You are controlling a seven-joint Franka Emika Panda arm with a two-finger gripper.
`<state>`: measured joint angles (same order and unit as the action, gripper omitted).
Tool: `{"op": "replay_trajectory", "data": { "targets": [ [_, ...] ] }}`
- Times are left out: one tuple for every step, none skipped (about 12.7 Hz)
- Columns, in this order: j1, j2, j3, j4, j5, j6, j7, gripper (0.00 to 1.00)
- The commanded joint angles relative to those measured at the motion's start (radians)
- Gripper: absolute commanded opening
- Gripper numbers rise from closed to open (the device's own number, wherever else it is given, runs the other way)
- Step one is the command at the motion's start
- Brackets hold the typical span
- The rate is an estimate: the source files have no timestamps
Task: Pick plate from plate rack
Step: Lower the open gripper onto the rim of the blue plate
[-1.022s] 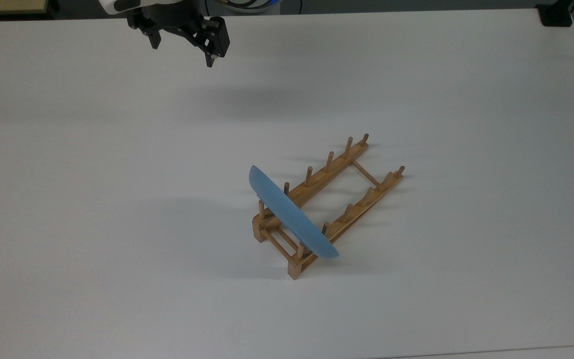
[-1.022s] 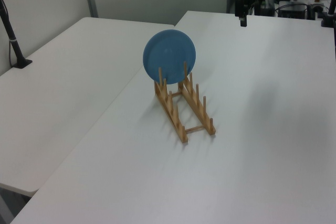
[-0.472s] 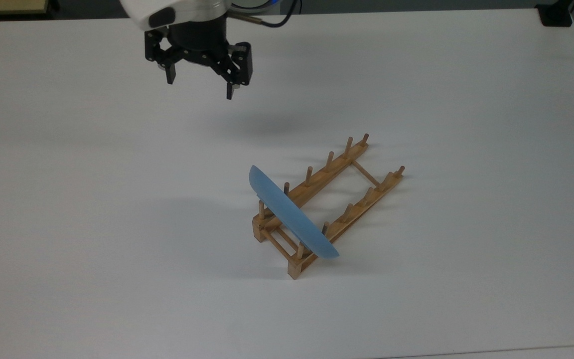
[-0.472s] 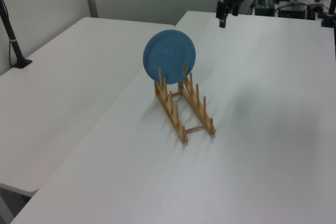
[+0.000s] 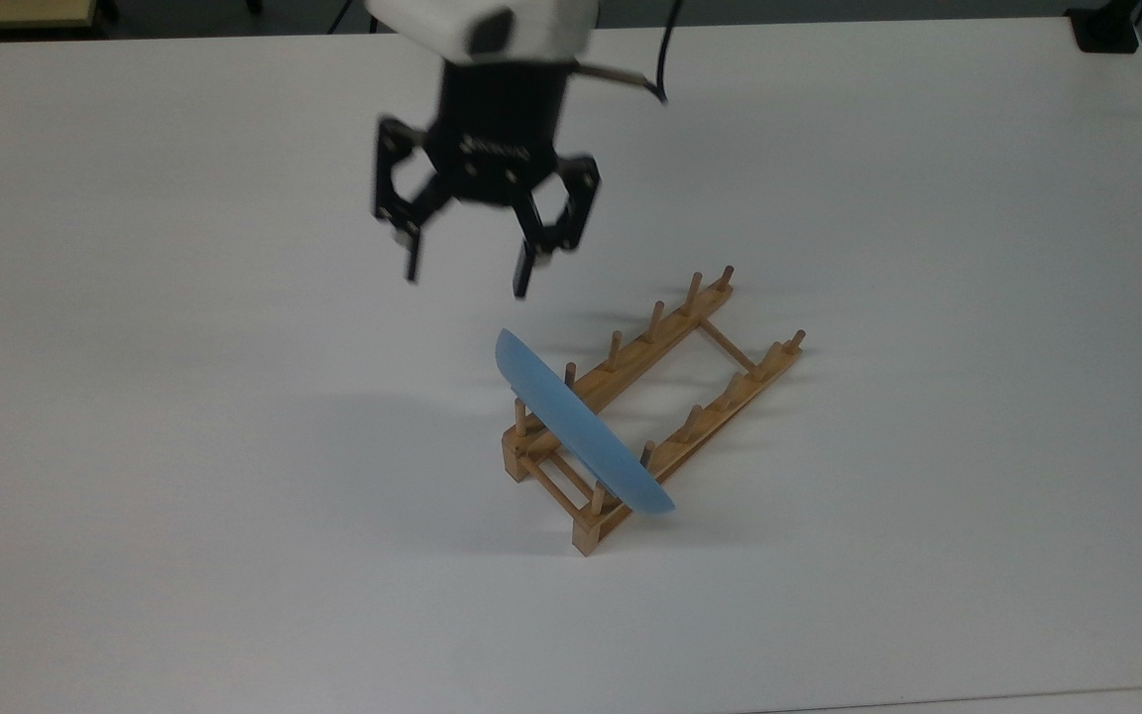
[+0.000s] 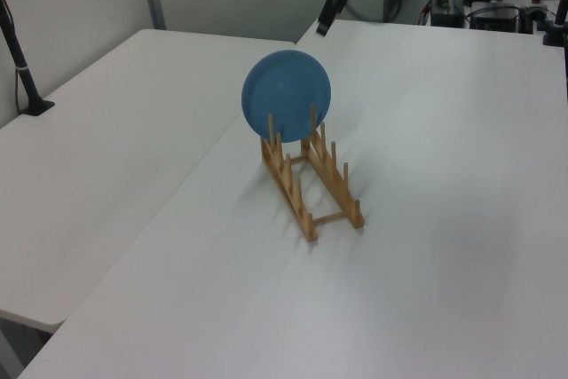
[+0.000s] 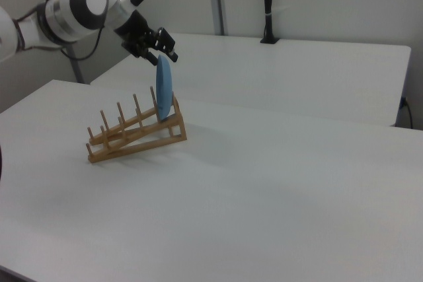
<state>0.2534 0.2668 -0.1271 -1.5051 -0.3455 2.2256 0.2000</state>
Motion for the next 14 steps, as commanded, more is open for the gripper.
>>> {"op": "replay_trajectory", "data": {
  "targets": [
    [0.04, 0.106, -0.016, 0.057, -0.09, 0.094, -0.002, 0.66],
    [0.043, 0.123, -0.017, 0.068, -0.092, 0.098, 0.001, 0.64],
    [0.047, 0.129, -0.019, 0.072, -0.092, 0.098, 0.003, 0.64],
    [0.055, 0.131, -0.019, 0.072, -0.092, 0.1, 0.001, 0.64],
    [0.061, 0.132, -0.019, 0.074, -0.092, 0.098, 0.001, 0.59],
    [0.066, 0.131, -0.019, 0.074, -0.107, 0.098, 0.001, 0.48],
    [0.067, 0.131, -0.016, 0.074, -0.125, 0.098, 0.001, 0.41],
    [0.069, 0.131, -0.014, 0.074, -0.142, 0.098, 0.001, 0.32],
    [0.069, 0.131, -0.013, 0.072, -0.154, 0.098, 0.001, 0.21],
    [0.069, 0.131, -0.012, 0.072, -0.164, 0.1, -0.001, 0.12],
    [0.069, 0.129, -0.012, 0.072, -0.18, 0.098, -0.004, 0.06],
    [0.069, 0.129, -0.011, 0.072, -0.205, 0.098, -0.002, 0.0],
    [0.069, 0.129, -0.011, 0.071, -0.222, 0.098, -0.001, 0.0],
    [0.069, 0.126, -0.011, 0.071, -0.227, 0.098, -0.001, 0.0]
  ]
}}
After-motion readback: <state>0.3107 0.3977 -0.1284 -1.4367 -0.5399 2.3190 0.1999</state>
